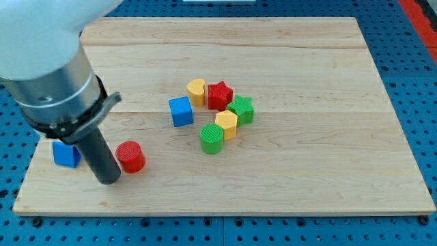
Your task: Move the red circle to the left of the green circle
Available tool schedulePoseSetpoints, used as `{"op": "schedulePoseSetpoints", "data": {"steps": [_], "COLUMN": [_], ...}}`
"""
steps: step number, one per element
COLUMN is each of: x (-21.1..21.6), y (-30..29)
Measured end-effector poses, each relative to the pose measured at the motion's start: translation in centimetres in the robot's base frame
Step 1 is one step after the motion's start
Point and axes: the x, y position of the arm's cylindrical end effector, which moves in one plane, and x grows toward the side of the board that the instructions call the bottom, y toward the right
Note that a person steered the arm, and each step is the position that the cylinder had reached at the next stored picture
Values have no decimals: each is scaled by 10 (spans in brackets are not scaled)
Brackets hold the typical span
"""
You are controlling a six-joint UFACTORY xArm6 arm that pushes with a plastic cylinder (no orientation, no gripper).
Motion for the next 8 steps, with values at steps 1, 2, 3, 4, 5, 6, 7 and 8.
{"op": "schedulePoseSetpoints", "data": {"steps": [1, 2, 3, 4, 5, 6, 7, 8], "x": [-15, -12, -10, -18, -32, -47, -52, -52], "y": [9, 38, 61, 61, 61, 61, 60, 36]}}
